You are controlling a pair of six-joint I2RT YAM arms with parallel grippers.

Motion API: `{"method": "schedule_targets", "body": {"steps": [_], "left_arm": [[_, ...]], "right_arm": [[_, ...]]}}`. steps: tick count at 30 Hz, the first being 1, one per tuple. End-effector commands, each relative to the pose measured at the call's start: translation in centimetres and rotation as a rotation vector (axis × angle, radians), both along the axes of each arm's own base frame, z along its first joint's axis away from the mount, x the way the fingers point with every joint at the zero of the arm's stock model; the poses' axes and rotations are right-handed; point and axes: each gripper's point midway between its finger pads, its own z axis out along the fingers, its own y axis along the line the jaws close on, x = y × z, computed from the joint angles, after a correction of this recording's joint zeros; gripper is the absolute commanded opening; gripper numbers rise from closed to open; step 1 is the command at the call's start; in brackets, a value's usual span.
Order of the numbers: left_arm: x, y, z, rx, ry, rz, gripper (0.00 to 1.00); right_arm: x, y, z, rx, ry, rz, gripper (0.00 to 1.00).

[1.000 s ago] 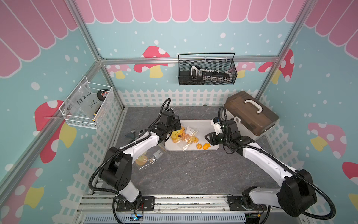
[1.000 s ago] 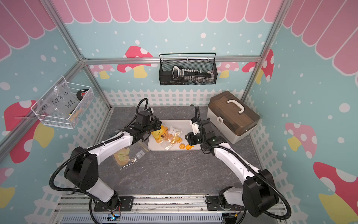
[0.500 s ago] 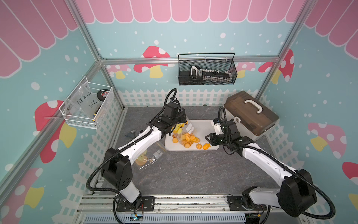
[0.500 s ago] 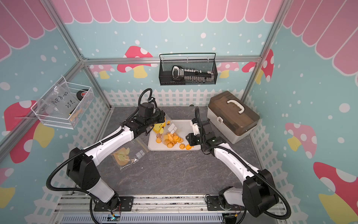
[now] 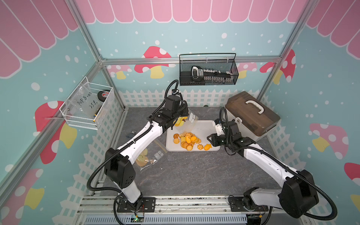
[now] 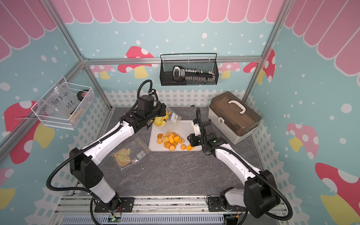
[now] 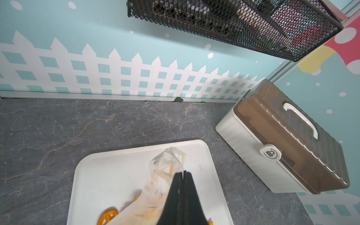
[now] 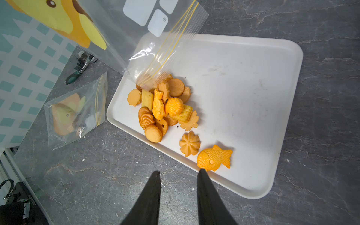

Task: Pour cookies out of the ziploc bag
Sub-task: 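Pour the cookies out of the ziploc bag onto the tray.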

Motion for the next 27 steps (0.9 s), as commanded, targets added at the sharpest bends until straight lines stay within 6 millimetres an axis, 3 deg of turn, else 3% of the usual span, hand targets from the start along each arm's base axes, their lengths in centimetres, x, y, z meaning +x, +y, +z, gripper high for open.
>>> {"method": "schedule_targets", "body": {"steps": [1,5,9,15,19,23,27], "left_arm": [[-0.8,0.7,0.7,0.035,-0.002,-0.001,0.0],[-3.0,1.7,1.8,0.02,0.0,-0.015,0.0],[-6.8,2.4,1.8,-0.027,0.03,-0.075,0.0],[-13.4,1.8,0.3,-0.109,0.12,-0.219,0.0],[-17.3,0.8,0.5,-0.175,0.155,-0.316,0.0],[-20.4,0.1,0.9,-0.261,0.171,-0.388,0.0],[-22.0,0.2,-0.6,-0.307,0.206,-0.412,0.0]], "right_arm": [[-0.3,-0.4,-0.3,-0.02,-0.005,-0.001,0.32],[-0.5,-1.0,0.2,-0.027,-0.017,-0.02,0.32],[-0.7,-1.8,1.1,-0.043,-0.038,-0.052,0.32],[-0.5,-3.1,2.8,-0.04,-0.07,-0.102,0.35],[-0.4,-3.8,3.0,-0.034,-0.072,-0.126,0.44],[-0.4,-4.3,2.8,-0.031,-0.069,-0.145,0.5],[-0.4,-4.7,2.8,-0.028,-0.069,-0.158,0.53]]}}
